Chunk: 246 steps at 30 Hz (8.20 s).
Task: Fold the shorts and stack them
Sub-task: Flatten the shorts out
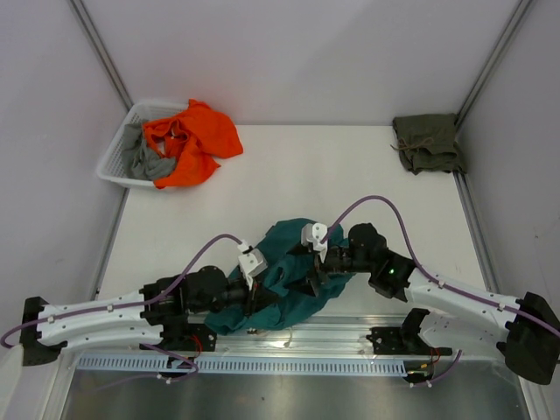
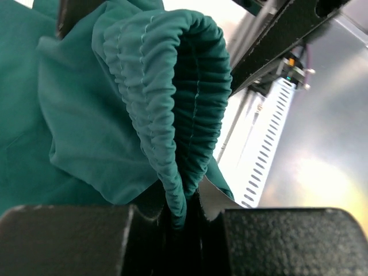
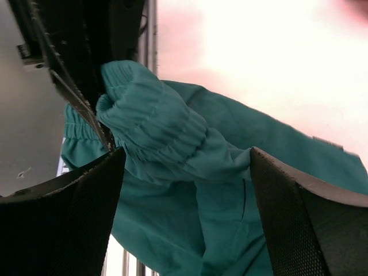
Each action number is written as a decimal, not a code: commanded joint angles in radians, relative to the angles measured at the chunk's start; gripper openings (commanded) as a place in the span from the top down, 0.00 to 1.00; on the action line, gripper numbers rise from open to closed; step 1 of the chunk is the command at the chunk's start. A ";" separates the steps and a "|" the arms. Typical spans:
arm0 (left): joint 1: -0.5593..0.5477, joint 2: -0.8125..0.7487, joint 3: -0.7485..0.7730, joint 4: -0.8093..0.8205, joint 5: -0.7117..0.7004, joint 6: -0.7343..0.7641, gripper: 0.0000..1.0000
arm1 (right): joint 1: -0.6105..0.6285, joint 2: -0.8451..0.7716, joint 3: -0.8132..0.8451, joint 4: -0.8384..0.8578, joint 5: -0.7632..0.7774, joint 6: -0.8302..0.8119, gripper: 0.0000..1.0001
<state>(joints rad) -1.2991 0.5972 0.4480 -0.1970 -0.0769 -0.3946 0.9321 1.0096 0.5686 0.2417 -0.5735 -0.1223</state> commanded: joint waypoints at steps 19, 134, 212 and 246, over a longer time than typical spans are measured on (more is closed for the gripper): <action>0.004 -0.150 0.096 -0.139 -0.093 0.052 0.17 | 0.060 0.029 0.151 -0.120 0.031 -0.028 1.00; -0.012 0.093 0.913 -0.819 -0.909 -0.020 1.00 | 0.334 0.067 0.448 -0.782 0.643 0.302 1.00; 0.056 0.039 0.641 -0.463 -0.854 0.085 0.99 | 0.024 0.206 0.532 -0.818 1.016 0.583 1.00; 0.363 0.257 1.643 -0.567 -0.118 0.350 1.00 | -0.342 -0.215 1.249 -0.508 0.842 0.132 1.00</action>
<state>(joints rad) -0.9447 0.8150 2.0438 -0.8238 -0.1501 -0.1188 0.6006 0.7483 1.7828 -0.2878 0.1658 0.0494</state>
